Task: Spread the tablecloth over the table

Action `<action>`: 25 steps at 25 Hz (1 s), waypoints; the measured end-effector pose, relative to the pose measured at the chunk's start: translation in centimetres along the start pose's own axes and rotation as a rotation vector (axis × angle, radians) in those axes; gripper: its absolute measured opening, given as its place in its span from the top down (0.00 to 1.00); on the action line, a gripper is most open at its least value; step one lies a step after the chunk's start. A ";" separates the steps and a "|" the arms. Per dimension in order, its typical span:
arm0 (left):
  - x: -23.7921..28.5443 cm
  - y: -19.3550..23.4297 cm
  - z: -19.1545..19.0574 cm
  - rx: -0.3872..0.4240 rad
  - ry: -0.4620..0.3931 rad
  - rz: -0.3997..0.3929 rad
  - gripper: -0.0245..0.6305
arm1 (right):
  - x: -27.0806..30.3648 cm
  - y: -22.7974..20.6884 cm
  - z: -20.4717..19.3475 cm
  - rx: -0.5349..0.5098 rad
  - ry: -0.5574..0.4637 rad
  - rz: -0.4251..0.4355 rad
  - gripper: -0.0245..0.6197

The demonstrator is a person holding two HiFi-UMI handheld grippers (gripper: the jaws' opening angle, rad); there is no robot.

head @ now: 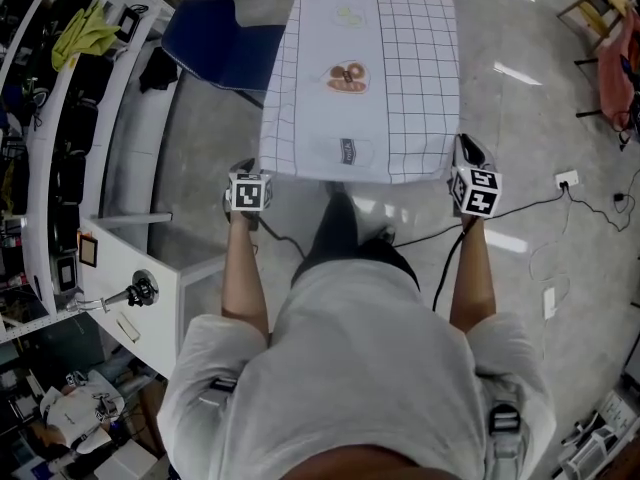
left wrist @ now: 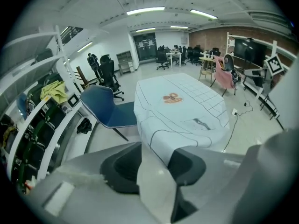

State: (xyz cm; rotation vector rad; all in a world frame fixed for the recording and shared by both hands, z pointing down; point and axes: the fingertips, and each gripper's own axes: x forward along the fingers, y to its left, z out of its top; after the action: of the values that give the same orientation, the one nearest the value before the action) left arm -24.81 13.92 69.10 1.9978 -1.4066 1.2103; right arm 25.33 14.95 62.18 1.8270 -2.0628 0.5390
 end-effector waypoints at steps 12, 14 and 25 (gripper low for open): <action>1.8 -0.1 -7.8 0.055 0.216 0.010 0.73 | 1.9 4.9 -0.8 0.008 0.014 0.090 0.90; 1.6 0.4 -8.4 0.036 0.220 0.028 0.73 | 2.2 5.5 -1.0 0.010 0.016 0.102 0.90; 1.9 -4.7 1.4 -0.020 -0.085 -0.015 0.75 | 3.0 9.8 0.1 0.003 -0.008 0.153 0.91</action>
State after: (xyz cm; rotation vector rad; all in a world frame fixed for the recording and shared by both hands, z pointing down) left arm -19.77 13.72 70.59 2.0641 -1.4353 1.1127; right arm 15.28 13.34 62.99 1.6851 -2.2205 0.5754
